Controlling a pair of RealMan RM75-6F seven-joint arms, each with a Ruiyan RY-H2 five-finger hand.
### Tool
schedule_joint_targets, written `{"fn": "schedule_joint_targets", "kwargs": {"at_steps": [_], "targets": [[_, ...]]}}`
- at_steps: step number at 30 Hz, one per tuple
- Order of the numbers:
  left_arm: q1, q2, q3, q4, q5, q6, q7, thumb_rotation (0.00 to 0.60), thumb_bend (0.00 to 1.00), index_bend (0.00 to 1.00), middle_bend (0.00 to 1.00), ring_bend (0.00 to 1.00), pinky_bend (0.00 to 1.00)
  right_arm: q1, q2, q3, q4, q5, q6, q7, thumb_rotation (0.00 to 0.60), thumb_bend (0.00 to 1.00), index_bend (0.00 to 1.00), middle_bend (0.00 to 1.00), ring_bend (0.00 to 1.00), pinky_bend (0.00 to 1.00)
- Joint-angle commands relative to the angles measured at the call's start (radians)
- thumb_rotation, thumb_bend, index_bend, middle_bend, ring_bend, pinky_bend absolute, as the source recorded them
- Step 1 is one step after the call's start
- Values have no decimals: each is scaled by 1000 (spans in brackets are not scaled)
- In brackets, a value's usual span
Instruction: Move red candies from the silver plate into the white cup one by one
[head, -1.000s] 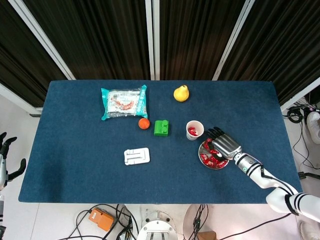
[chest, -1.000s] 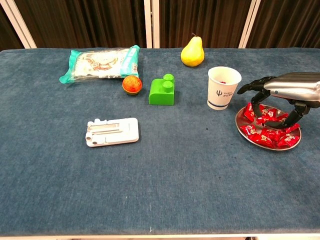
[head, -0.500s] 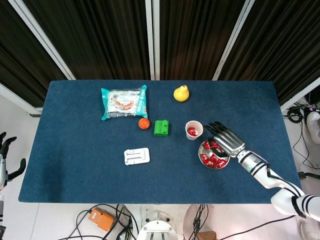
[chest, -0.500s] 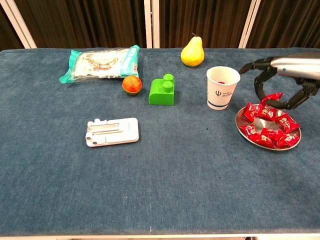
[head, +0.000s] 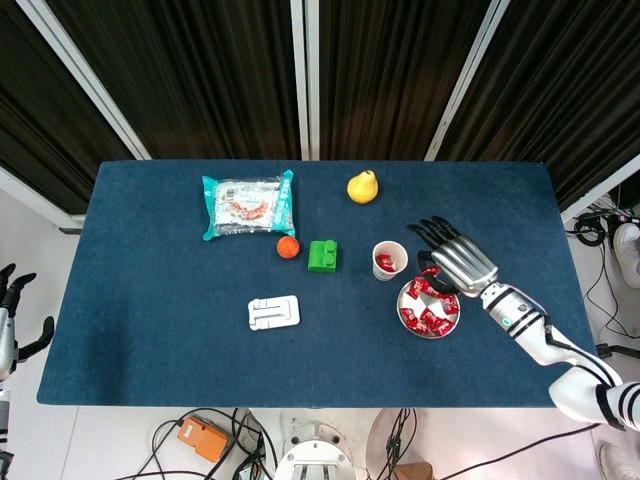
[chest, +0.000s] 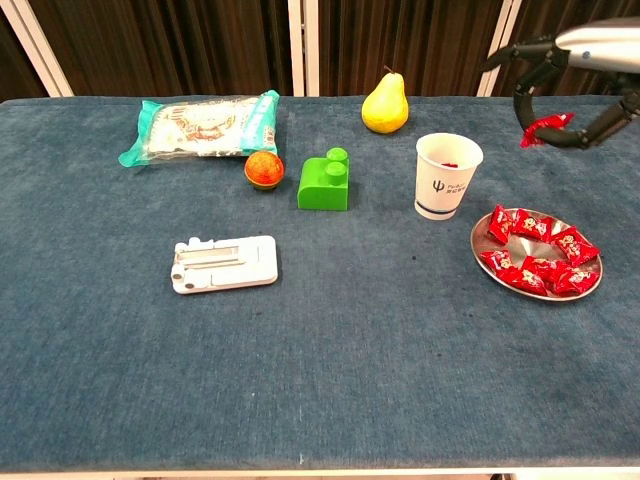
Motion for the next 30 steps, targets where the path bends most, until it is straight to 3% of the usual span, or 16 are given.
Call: {"fn": "schedule_joint_targets", "kwargs": {"at_steps": [1,8,16,23,26,30], "targets": [[0,0,0,0,0,2,0,600,347,160,0,0,0,50,-51,42,69,37,-55,-12,600,654,642,110,62,4],[1,-1,-2,3,-3,2,0,600,347,160,0,0,0,134,-149,63,189,46,-147,27,600,655,639,110,62,4],[-1,0,-3,3,-6,-2,-2,600,347,160,0,0,0,187,-222,55,247,20,-177,57,600,655,628,110,62,4],[-1,2,-4,3,-8,-4,-6,600,347,160,0,0,0,198,-219,32,253,9,-192,53,600,653,526,110,62,3],[-1,3,-3,3,-6,-4,-6,600,346,160,0,0,0,191,-212,26,253,21,-193,52,600,610,492,109,62,4],[-1,2,-2,3,-5,-4,-4,600,347,160,0,0,0,185,-204,22,250,36,-198,45,600,479,438,110,59,3]]}}
